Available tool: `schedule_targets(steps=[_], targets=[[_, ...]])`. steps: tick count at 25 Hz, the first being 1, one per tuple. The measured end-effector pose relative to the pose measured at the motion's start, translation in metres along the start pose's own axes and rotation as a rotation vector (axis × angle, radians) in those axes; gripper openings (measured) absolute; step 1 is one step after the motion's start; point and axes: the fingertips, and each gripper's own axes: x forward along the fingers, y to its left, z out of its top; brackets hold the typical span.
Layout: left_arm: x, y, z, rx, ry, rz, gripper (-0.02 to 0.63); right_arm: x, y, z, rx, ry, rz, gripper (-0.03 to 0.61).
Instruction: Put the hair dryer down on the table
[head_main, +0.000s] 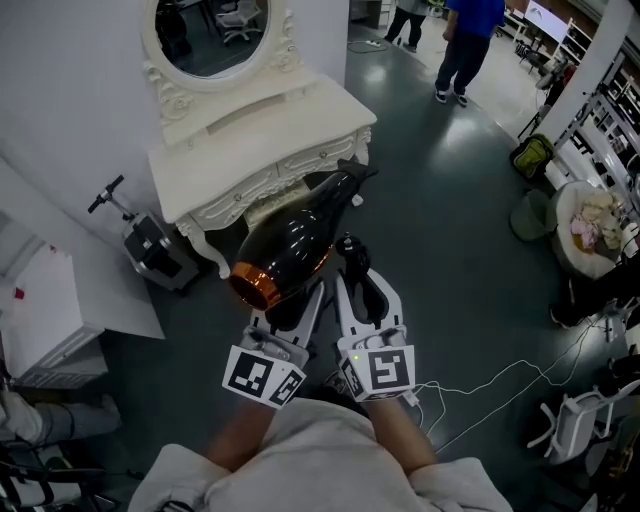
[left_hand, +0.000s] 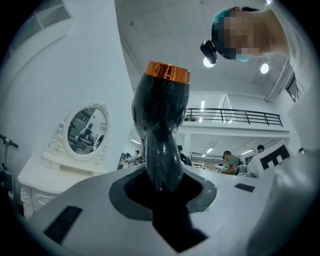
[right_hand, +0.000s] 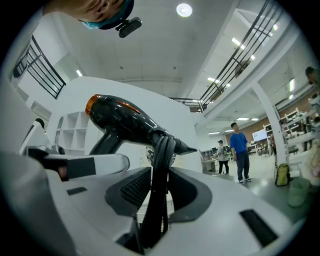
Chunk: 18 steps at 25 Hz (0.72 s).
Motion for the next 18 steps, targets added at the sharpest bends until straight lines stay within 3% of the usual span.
schedule_targets(steps=[12,18], targets=[[0.032,0.010,-0.010,0.019,0.017,0.026,0.114,0.026,-0.025,-0.007,0.026,0.012,0.015,0.114],[0.048,0.036,-0.022,-0.018,0.013,0.043,0.114,0.051,-0.032,-0.017,-0.002,0.036,0.019,0.114]])
